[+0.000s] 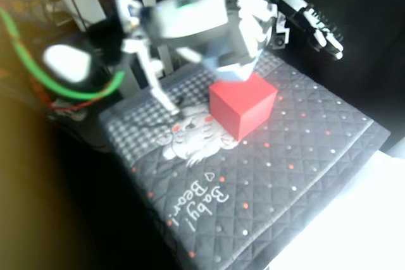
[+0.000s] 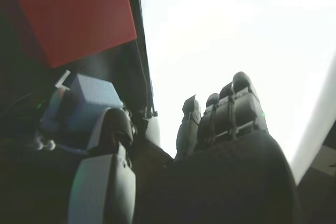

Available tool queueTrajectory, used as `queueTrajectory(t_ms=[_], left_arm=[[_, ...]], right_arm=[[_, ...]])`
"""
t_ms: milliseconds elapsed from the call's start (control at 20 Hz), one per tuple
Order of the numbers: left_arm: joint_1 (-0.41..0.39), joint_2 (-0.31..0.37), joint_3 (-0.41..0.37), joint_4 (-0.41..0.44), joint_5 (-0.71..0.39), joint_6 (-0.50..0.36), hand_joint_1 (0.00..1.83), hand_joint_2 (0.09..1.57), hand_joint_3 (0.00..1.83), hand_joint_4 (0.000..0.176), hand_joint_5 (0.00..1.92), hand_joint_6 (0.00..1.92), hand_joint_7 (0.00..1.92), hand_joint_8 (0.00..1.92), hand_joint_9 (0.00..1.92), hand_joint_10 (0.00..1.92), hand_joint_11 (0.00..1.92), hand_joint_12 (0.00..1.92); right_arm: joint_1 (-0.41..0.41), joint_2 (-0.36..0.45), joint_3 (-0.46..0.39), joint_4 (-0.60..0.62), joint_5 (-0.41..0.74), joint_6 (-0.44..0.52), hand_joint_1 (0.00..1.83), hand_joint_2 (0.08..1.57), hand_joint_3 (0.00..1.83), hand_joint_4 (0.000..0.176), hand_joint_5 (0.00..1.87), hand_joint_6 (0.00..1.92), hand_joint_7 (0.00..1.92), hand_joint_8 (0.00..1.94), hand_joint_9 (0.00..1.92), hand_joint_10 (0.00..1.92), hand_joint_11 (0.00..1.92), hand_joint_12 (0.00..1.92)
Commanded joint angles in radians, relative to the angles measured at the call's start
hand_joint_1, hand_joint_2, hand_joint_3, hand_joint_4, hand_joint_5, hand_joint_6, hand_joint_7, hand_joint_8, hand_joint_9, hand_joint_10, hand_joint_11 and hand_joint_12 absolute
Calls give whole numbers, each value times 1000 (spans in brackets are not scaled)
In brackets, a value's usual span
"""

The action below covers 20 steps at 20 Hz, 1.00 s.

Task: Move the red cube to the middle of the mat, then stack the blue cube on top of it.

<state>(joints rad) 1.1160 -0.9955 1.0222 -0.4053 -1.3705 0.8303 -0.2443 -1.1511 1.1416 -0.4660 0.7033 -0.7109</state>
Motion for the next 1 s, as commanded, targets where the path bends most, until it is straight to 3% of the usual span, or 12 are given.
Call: queueTrajectory(t_ms=[0, 100, 150, 200, 300, 550, 600, 650, 700, 800, 850, 950], left_arm=[[-2, -2, 4, 7, -139, -5, 591, 1229, 2, 44, 156, 2, 0, 0, 0, 0, 0, 308], [0, -3, 2, 6, -141, -5, 614, 1226, 0, 55, 175, 5, 21, 3, 0, 0, 0, 400], [0, -4, 2, 4, -142, -5, 613, 1231, 1, 46, 190, 6, 34, 3, 4, 1, 0, 423], [1, -5, 2, 3, -148, -5, 632, 1232, 1, 39, 197, 4, 38, 2, 6, 1, 0, 453], [2, -5, 2, 3, -149, -5, 582, 1238, 2, 21, 201, 3, 43, 1, 0, 0, 0, 486], [2, -5, 2, 0, -154, -5, 568, 1243, 3, 19, 207, 3, 59, 6, 28, 8, 0, 577], [2, -5, 2, 0, -155, -5, 570, 1244, 2, 15, 198, 2, 58, 2, 19, 3, 0, 545], [2, -5, 2, -1, -155, -5, 563, 1245, 2, 16, 202, 3, 60, 2, 24, 4, 0, 552], [2, -5, 2, -3, -155, -5, 548, 1238, 0, 0, 160, 0, 41, 0, 16, 0, 0, 546], [3, -5, 1, -8, -160, -5, 576, 1244, 2, 4, 144, 8, 22, 1, 0, 0, 0, 370], [6, -5, 0, -12, -164, -5, 586, 1250, 4, 32, 129, 1, 9, 0, 0, 0, 0, 357], [12, -3, -2, -19, -175, -5, 581, 1258, 3, 23, 116, 1, 6, 0, 0, 0, 0, 304]], right_arm=[[-3, 5, 9, 32, 80, 4, 1510, 874, 758, 0, 926, 1910, 989, 1941, 1162, 1921, 1295, 1921], [-27, -3, 16, 32, 59, 8, 1543, 998, 460, 0, 1023, 1921, 1049, 1941, 1137, 1921, 1270, 1921], [-31, -7, 19, 32, 53, 8, 1373, 895, 905, 0, 943, 1921, 764, 1941, 1101, 1921, 1233, 1921], [-38, -14, 24, 33, 42, 11, 1350, 823, 1080, 0, 949, 1921, 744, 1941, 1117, 1921, 1252, 1921], [-41, -16, 28, 32, 35, 21, 1508, 887, 663, 0, 1133, 1921, 1135, 1941, 1233, 1921, 1376, 1921], [-47, -19, 30, 31, 28, 24, 1493, 1081, 276, 0, 1071, 1921, 1096, 1941, 1171, 1921, 1296, 1921], [-48, -19, 30, 28, 24, 24, 1348, 953, 761, 0, 930, 1921, 754, 1892, 1058, 1921, 1188, 1921], [-49, -18, 32, 28, 18, 25, 1152, 1108, 483, 0, 692, 1585, 630, 1848, 720, 1921, 848, 1921], [-49, -18, 33, 25, 16, 33, 1075, 1283, 164, 0, 564, 1579, 595, 1765, 522, 1905, 623, 1921], [-51, -10, 35, 25, 12, 36, 576, 1293, 21, 0, 95, 1058, 223, 753, 161, 1309, 86, 1803], [-54, -8, 34, 25, 12, 36, 479, 1322, 9, 0, 48, 907, 204, 549, 62, 1183, 16, 1709], [-59, -3, 34, 25, 12, 36, 444, 1306, 0, 0, 71, 321, 136, 174, 2, 623, 0, 1223]])
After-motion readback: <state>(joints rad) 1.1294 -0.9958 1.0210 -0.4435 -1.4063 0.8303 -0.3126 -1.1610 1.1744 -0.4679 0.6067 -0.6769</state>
